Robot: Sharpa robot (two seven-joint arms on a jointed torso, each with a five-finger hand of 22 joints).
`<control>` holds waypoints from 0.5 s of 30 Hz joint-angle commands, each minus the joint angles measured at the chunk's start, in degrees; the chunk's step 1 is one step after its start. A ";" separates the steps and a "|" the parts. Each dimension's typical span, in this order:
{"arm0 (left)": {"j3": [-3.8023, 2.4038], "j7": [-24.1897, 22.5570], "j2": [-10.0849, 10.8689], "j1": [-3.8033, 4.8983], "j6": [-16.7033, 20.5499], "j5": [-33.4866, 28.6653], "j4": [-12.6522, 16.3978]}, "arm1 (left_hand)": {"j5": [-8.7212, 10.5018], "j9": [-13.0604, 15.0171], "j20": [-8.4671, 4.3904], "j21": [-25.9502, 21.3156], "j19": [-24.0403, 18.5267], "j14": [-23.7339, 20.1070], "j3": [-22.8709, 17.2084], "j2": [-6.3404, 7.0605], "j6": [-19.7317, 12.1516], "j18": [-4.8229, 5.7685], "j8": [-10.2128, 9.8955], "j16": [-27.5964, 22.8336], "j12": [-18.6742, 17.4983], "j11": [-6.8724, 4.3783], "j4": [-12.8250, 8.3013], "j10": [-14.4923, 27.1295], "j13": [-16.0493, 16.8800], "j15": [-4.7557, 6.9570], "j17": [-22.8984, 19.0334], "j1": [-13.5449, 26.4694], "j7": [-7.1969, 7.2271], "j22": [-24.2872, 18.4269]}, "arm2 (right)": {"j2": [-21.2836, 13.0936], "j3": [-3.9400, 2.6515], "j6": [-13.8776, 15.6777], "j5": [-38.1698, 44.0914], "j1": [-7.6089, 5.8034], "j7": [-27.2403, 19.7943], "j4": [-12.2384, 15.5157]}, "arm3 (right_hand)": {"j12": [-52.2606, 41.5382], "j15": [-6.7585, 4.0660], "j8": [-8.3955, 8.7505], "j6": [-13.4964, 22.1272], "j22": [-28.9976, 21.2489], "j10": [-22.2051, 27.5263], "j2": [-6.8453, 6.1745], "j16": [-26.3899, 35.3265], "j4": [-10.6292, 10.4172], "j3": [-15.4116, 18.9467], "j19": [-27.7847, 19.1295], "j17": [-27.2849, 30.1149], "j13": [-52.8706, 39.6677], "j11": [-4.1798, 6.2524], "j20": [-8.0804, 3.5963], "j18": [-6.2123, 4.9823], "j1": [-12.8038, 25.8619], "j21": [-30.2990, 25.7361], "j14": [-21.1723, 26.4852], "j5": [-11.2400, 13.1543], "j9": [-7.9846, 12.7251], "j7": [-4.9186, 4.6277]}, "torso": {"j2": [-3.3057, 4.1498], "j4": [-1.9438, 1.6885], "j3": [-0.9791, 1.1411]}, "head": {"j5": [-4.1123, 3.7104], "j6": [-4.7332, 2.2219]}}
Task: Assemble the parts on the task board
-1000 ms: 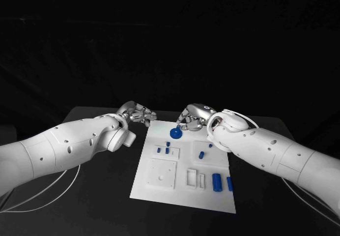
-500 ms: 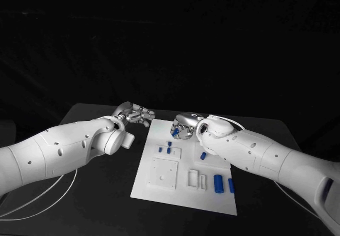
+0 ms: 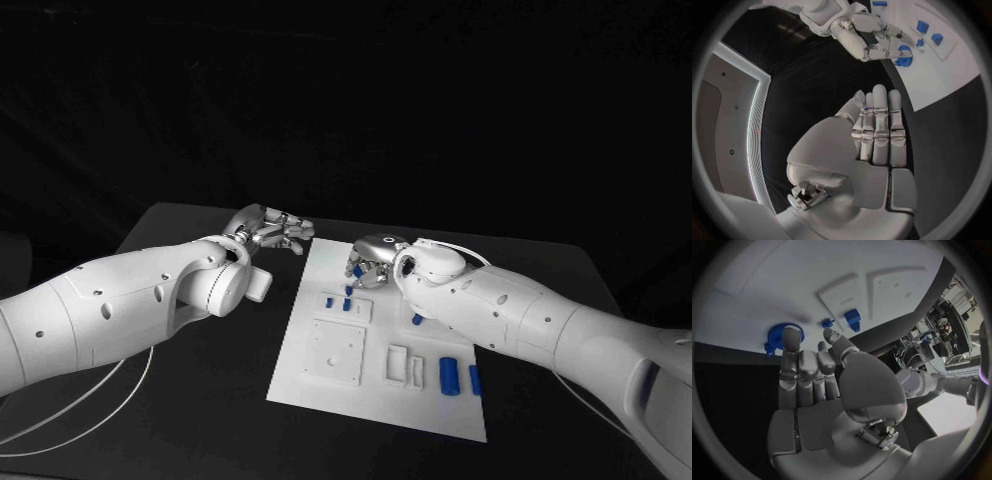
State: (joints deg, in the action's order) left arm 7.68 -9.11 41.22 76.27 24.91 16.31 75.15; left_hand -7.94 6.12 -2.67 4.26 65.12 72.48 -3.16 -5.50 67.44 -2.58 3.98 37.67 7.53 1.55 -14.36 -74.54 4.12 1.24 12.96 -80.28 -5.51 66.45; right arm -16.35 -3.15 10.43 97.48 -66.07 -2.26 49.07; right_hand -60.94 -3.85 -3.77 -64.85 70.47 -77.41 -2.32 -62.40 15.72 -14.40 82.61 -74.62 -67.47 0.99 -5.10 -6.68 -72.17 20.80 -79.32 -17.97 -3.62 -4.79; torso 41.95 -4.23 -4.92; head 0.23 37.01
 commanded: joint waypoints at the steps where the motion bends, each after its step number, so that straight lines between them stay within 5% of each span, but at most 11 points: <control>1: -0.07 -1.22 0.16 0.26 0.86 -1.52 0.52 | 0.28 -0.10 0.16 -0.35 0.47 0.55 0.38 -0.39 -0.24 0.77 0.07 -0.52 -0.29 0.43 0.17 0.11 -0.03 0.01 0.19 0.43 -0.14 -0.43 | 0.13 0.05 -0.91 1.94 -0.02 1.36 -0.22 | 0.14 0.05 0.25 0.78 0.13 -0.52 -0.21 0.03 0.09 0.49 0.49 -0.14 -0.08 -0.14 0.13 0.03 0.35 -0.21 -0.46 0.30 0.07 -0.13 | 0.42 -0.25 -0.26 | -0.07 -0.09; 15: -0.07 -0.89 0.50 0.64 0.96 -1.84 1.04 | 0.61 -0.14 0.18 -0.34 0.68 0.63 0.51 -0.35 -0.55 0.79 0.03 -0.73 -0.36 0.51 0.53 0.25 -0.04 -0.03 0.49 0.52 -0.16 -1.39 | 0.52 0.10 -2.10 2.67 0.05 1.25 -0.59 | 0.19 0.21 0.23 1.12 0.29 -0.50 -0.18 0.23 -0.06 1.42 0.66 -0.23 -0.11 -0.31 0.33 -0.10 0.03 -0.82 -0.45 0.78 0.07 -0.27 | 0.82 -0.14 -0.56 | -0.02 -0.11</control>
State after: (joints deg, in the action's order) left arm 7.68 -9.32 41.74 76.79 25.41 15.08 75.97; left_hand -7.70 6.06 -2.47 4.27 65.32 72.89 -2.84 -5.72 67.23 -2.58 3.98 37.27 7.53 1.77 -14.04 -74.32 4.12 1.23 13.35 -80.06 -5.71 65.12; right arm -15.91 -3.09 9.79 99.09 -66.05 -1.14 48.46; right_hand -60.94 -3.88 -3.77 -63.74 70.69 -77.59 -2.33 -62.40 15.57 -13.29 82.82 -74.77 -67.50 0.80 -4.90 -6.63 -72.18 20.25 -79.54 -17.48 -3.63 -5.08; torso 42.68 -4.45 -5.38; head 0.19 36.89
